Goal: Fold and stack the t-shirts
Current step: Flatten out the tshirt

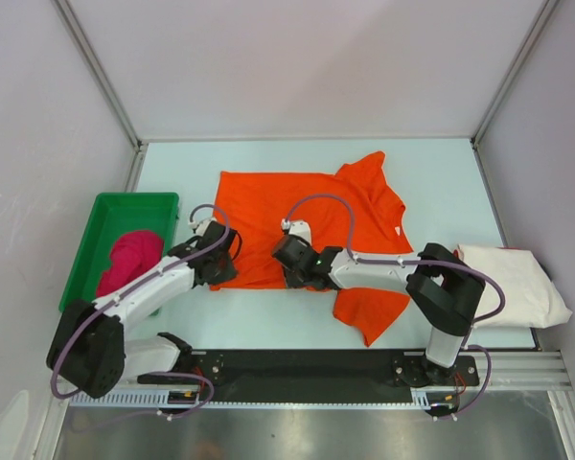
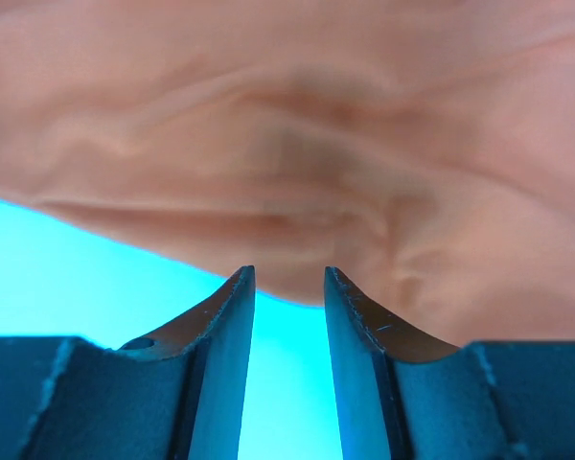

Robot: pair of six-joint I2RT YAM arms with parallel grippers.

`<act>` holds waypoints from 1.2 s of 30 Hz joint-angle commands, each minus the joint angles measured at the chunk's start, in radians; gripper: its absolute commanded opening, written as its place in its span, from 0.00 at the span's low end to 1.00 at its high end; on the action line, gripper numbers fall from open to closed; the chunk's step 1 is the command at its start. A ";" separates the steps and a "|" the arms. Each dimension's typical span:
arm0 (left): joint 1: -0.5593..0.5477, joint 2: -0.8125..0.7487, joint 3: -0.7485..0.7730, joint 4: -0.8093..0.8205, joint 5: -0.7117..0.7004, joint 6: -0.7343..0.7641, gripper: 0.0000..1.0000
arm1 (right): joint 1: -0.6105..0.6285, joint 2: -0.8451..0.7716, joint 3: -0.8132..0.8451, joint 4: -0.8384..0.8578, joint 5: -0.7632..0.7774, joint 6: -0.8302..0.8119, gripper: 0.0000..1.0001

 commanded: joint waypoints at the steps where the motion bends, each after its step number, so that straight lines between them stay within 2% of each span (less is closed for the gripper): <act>1: -0.006 0.069 0.010 0.116 0.039 0.030 0.21 | 0.050 0.020 0.045 -0.034 0.052 -0.010 0.40; 8: -0.005 0.202 0.056 0.133 0.035 0.042 0.21 | 0.055 0.043 0.030 -0.049 0.049 0.011 0.39; 15: -0.002 0.271 0.062 0.129 0.027 0.041 0.21 | 0.041 0.066 0.008 -0.052 0.048 0.022 0.38; 19: 0.001 0.265 0.056 0.121 0.022 0.039 0.22 | 0.049 0.018 -0.021 -0.025 0.066 0.025 0.38; 23: 0.001 0.267 0.068 0.115 0.027 0.041 0.26 | 0.050 -0.011 0.020 -0.032 0.082 0.008 0.38; 28: 0.001 0.255 0.076 0.116 0.036 0.038 0.27 | 0.029 0.061 0.106 -0.060 0.080 -0.010 0.38; 30: 0.001 0.253 0.079 0.113 0.039 0.039 0.27 | 0.013 0.107 0.113 -0.069 0.062 -0.007 0.35; 32: 0.001 0.261 0.086 0.109 0.038 0.041 0.27 | 0.007 0.127 0.103 -0.077 0.056 0.010 0.25; 34: 0.003 0.267 0.095 0.098 0.036 0.041 0.27 | 0.007 0.136 0.081 -0.089 0.045 0.022 0.09; 36: 0.004 0.267 0.099 0.093 0.038 0.041 0.26 | 0.009 0.130 0.058 -0.092 0.045 0.048 0.00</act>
